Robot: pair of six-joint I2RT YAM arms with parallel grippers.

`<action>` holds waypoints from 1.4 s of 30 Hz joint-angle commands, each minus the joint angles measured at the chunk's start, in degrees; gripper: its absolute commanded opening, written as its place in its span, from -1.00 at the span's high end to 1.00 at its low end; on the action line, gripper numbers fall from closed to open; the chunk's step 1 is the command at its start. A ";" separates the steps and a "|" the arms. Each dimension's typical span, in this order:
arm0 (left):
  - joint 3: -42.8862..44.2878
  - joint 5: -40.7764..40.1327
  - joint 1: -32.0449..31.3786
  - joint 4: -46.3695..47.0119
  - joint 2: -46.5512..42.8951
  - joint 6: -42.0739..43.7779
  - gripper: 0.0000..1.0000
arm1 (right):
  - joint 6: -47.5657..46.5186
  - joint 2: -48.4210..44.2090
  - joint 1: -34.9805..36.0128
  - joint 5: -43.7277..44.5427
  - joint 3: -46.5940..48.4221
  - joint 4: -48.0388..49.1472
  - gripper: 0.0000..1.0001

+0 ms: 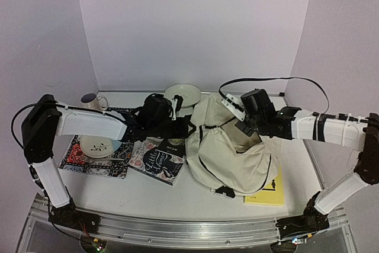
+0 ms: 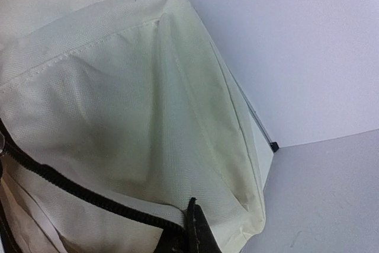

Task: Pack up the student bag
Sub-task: Pick up the lower front pocket of the student bag, then place the student bag at the center of the board.

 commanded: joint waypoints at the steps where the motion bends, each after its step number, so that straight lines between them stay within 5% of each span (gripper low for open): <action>1: 1.07 -4.89 0.37 -2.18 -4.70 3.28 0.03 | -1.46 -5.89 -4.25 2.85 1.68 -4.38 1.00; 18: 3.81 -1.90 0.73 -8.91 1.41 10.38 -0.37 | 7.53 3.53 -15.58 2.21 -0.02 -6.05 0.85; 33: 4.55 1.48 0.73 -11.31 2.86 16.02 -0.48 | 18.74 -2.81 -11.39 -23.64 2.49 -16.33 0.01; 42: 9.28 6.67 0.72 -15.82 6.25 31.81 -0.67 | 25.39 -5.28 -8.55 -33.95 -2.32 -11.63 -0.28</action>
